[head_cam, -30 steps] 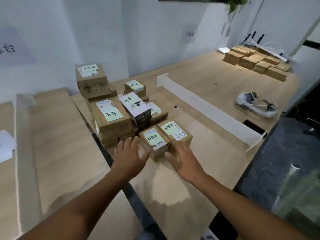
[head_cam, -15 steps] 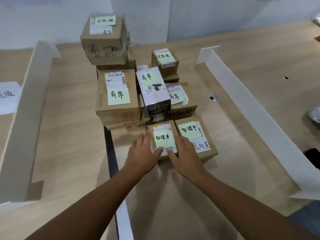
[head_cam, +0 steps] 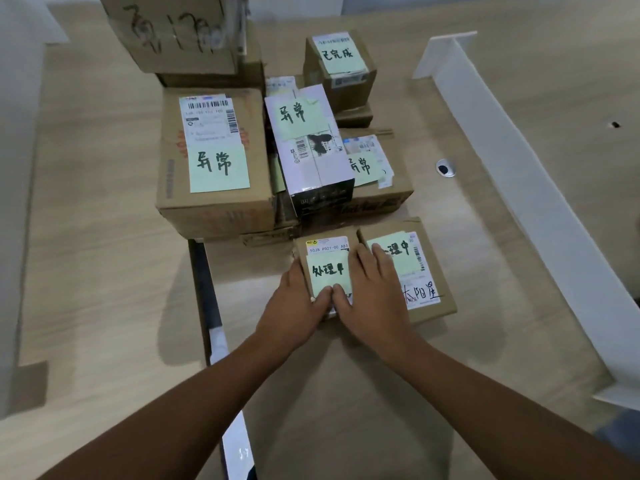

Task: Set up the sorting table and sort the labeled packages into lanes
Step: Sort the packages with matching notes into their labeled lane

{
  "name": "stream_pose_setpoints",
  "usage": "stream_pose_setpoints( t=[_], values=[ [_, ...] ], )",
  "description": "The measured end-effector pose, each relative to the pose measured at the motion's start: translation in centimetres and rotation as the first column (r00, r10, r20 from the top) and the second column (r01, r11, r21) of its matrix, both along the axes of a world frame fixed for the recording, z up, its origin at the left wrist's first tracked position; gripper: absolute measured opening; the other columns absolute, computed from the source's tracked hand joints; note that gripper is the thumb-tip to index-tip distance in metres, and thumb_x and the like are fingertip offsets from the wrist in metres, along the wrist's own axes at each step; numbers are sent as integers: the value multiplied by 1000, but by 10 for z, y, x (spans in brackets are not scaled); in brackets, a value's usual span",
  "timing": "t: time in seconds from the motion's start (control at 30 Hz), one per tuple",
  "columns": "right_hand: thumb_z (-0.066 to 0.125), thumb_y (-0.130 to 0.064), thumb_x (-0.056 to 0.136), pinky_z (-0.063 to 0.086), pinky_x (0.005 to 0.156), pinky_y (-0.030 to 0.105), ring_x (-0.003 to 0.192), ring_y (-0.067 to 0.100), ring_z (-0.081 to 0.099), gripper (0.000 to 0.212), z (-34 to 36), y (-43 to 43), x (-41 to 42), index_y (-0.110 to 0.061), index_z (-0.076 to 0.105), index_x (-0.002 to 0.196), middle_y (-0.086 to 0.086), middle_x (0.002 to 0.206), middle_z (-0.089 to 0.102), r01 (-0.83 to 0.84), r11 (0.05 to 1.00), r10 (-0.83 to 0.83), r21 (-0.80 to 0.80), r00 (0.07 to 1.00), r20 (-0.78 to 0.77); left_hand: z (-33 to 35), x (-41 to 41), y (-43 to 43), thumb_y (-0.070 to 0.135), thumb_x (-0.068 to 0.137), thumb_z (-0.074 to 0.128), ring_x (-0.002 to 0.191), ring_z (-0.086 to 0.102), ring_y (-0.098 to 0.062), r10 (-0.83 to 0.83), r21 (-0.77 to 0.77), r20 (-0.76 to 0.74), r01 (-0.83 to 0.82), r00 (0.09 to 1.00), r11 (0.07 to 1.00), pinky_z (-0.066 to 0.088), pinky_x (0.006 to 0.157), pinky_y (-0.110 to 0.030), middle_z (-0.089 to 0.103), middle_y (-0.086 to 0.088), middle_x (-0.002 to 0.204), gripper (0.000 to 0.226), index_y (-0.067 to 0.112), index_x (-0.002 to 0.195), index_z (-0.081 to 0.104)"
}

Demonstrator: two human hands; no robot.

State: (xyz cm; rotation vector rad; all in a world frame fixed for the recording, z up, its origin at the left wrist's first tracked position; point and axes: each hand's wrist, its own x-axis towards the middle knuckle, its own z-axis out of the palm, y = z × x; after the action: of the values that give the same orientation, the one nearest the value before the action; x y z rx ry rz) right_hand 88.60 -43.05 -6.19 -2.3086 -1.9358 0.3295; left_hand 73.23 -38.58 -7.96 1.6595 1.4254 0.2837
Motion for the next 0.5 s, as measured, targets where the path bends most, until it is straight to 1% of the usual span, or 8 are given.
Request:
stream_pose_setpoints(
  t=[0.07, 0.13, 0.2, 0.27, 0.37, 0.43, 0.5],
  values=[
    [48, -43, 94, 26, 121, 48, 145, 36, 32, 69, -3, -1, 0, 2, 46, 147, 16, 153, 45, 3, 1000, -2, 27, 1000, -26, 0, 0, -1, 47, 94, 58, 121, 59, -15, 1, 3, 34, -1, 999, 1000, 54, 95, -40, 55, 4, 141, 58, 34, 146, 35],
    [51, -42, 93, 27, 122, 45, 146, 35, 32, 70, -5, -4, 0, 2, 45, 147, 16, 154, 44, 1, 1000, 1, 30, 998, -66, 0, -2, -2, 44, 95, 57, 122, 59, -13, 2, -3, 60, -2, 998, 1000, 55, 96, -42, 55, 7, 142, 56, 36, 146, 35],
    [54, -43, 92, 28, 121, 42, 147, 32, 33, 72, -6, -6, -2, 2, 44, 148, 16, 155, 43, -10, 999, 12, 31, 997, -70, 2, -5, -4, 42, 97, 57, 122, 60, -11, 11, -13, 79, -10, 997, 1000, 56, 96, -43, 55, 8, 143, 54, 38, 146, 34],
    [57, -44, 90, 34, 118, 43, 145, 33, 36, 74, -4, -5, -5, 2, 46, 147, 17, 153, 45, -21, 999, 23, 40, 998, -55, 4, -7, -3, 39, 96, 57, 122, 60, -11, 24, -23, 100, -22, 995, 1000, 56, 96, -43, 56, 8, 143, 54, 38, 145, 34],
    [56, -46, 88, 41, 111, 47, 141, 33, 40, 72, 1, -6, -15, 1, 51, 143, 18, 148, 50, -28, 998, 31, 50, 997, -65, 4, -12, -3, 33, 97, 57, 121, 60, -12, 43, -41, 122, -38, 992, 998, 57, 94, -43, 56, 6, 142, 54, 34, 146, 35],
    [58, -42, 89, 39, 114, 47, 142, 34, 39, 69, 2, -7, -25, 1, 51, 142, 18, 147, 51, -55, 997, 62, 58, 990, -125, 3, -21, -4, 33, 98, 58, 118, 62, -12, 52, -43, 126, -47, 991, 998, 58, 91, -43, 57, 7, 141, 52, 35, 145, 35],
    [61, -37, 89, 33, 118, 44, 142, 32, 37, 70, 2, -6, -33, 1, 47, 146, 17, 149, 48, -41, 997, 54, 64, 978, -199, 1, -31, -6, 34, 98, 59, 114, 65, -9, 66, -40, 124, -61, 990, 997, 59, 89, -43, 59, 8, 139, 48, 39, 140, 36]
  ],
)
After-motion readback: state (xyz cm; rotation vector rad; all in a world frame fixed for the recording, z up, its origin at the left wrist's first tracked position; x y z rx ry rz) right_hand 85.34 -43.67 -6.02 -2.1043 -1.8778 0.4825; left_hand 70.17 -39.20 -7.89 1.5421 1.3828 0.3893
